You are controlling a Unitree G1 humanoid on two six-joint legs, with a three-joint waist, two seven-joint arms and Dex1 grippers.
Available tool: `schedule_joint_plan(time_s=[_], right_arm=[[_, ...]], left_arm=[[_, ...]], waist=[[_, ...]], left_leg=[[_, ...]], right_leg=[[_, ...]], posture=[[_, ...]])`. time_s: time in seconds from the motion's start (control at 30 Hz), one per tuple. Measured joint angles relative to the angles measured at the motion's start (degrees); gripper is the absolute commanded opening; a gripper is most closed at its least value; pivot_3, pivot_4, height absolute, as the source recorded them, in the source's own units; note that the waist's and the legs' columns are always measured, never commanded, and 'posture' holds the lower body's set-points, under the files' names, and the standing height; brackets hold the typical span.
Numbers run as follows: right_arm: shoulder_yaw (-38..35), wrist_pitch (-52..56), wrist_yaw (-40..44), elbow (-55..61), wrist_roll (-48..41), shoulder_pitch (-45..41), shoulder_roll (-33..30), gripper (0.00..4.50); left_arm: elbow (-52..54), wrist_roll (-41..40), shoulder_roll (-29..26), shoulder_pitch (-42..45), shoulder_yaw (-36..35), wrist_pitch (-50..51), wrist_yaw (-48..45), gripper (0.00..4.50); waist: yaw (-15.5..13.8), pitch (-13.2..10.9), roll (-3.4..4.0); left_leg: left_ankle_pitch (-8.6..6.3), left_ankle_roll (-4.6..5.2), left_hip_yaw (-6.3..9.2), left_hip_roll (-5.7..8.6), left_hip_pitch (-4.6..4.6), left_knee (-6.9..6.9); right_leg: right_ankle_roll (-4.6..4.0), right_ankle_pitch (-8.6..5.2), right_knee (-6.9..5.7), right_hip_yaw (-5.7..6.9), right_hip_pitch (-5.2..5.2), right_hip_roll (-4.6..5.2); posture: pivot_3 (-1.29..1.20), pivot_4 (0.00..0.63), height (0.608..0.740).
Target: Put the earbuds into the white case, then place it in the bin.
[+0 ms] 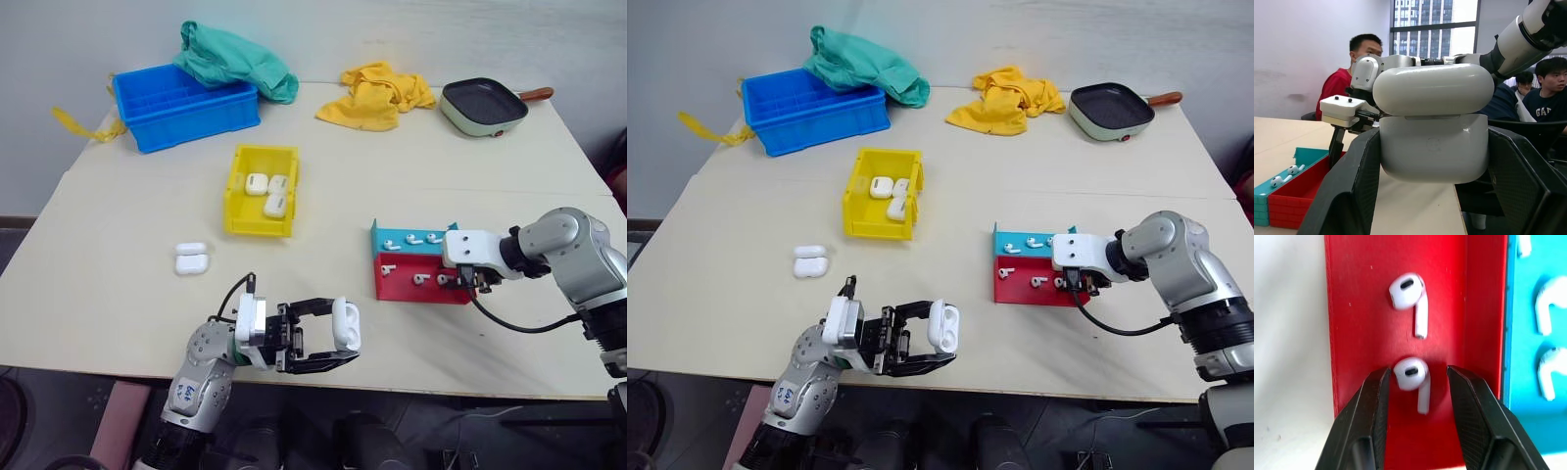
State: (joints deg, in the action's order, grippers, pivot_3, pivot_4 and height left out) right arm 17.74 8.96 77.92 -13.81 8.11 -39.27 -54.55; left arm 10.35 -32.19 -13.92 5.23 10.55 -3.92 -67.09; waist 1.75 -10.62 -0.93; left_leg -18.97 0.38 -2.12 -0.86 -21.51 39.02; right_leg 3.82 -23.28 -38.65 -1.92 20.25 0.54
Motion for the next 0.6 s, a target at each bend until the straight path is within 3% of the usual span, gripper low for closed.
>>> schedule_joint_plan(time_s=[0.5, 0.6], right_arm=[[0.0, -0.1, 1.3, -0.1, 1.2, -0.2, 0.0, 1.82], [0.0, -0.1, 1.8, -0.3, 1.3, -0.3, 0.0, 1.26]], left_arm=[[0.1, 0.0, -0.3, -0.4, 0.1, 0.0, 0.3, 2.78], [0.1, 0.0, -0.3, -0.4, 0.1, 0.0, 0.3, 2.78]], waist=[[0.0, 0.0, 0.0], [0.0, 0.0, 0.0]], left_leg=[[0.0, 0.0, 0.0, 0.0, 0.0, 0.01], [0.0, 0.01, 0.0, 0.0, 0.0, 0.01]], right_leg=[[0.0, 0.0, 0.01, 0.0, -0.01, 0.01], [0.0, 0.0, 0.01, 0.0, -0.01, 0.01]], posture=[[0.0, 0.15, 0.74], [0.0, 0.15, 0.74]])
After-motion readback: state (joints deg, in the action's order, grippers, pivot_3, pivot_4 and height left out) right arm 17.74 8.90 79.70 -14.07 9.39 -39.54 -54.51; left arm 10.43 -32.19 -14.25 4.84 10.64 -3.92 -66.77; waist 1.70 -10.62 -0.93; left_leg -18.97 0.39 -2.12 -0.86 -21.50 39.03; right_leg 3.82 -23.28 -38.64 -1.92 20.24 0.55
